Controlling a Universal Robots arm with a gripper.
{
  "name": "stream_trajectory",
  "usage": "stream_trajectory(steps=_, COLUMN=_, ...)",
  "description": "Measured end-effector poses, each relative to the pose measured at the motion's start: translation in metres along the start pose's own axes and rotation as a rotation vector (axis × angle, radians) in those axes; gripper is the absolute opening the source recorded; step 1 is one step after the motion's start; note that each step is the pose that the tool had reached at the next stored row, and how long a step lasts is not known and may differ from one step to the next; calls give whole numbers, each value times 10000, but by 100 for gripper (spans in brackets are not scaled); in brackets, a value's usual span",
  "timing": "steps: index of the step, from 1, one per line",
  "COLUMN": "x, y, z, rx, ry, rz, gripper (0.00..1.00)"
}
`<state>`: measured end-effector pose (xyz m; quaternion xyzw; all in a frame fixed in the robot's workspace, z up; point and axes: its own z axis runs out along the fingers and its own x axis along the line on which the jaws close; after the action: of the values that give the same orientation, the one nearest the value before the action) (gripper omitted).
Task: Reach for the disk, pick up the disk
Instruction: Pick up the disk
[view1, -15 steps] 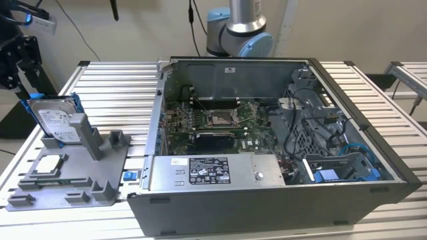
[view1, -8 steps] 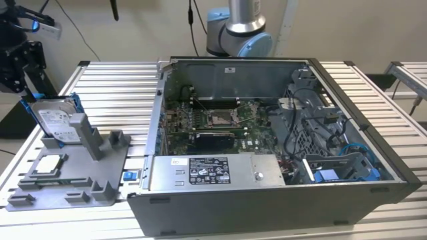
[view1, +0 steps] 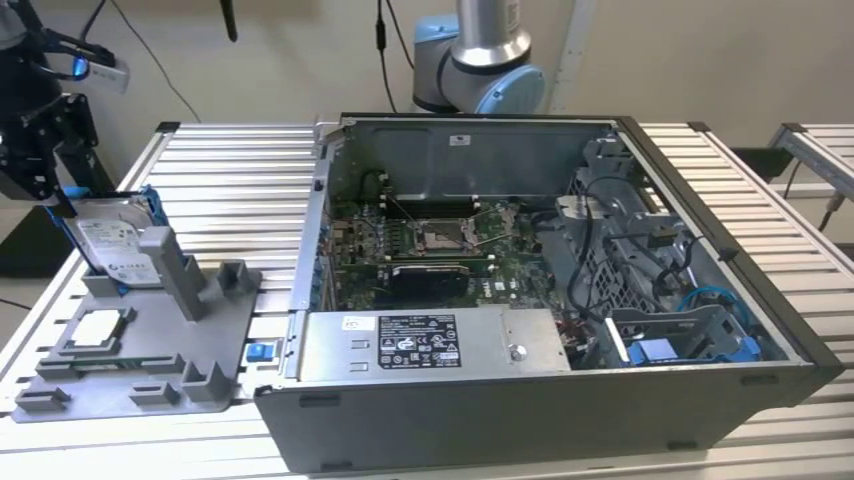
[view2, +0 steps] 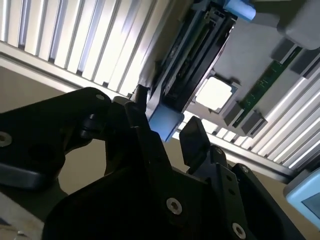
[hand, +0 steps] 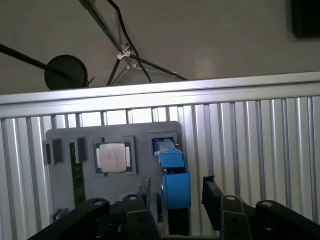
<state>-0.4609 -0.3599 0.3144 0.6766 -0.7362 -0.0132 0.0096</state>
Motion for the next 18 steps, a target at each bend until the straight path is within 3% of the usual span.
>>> stream_trajectory(steps=18, x=47, y=-27, z=300, rx=3, ry=2, rz=-579, gripper=100)
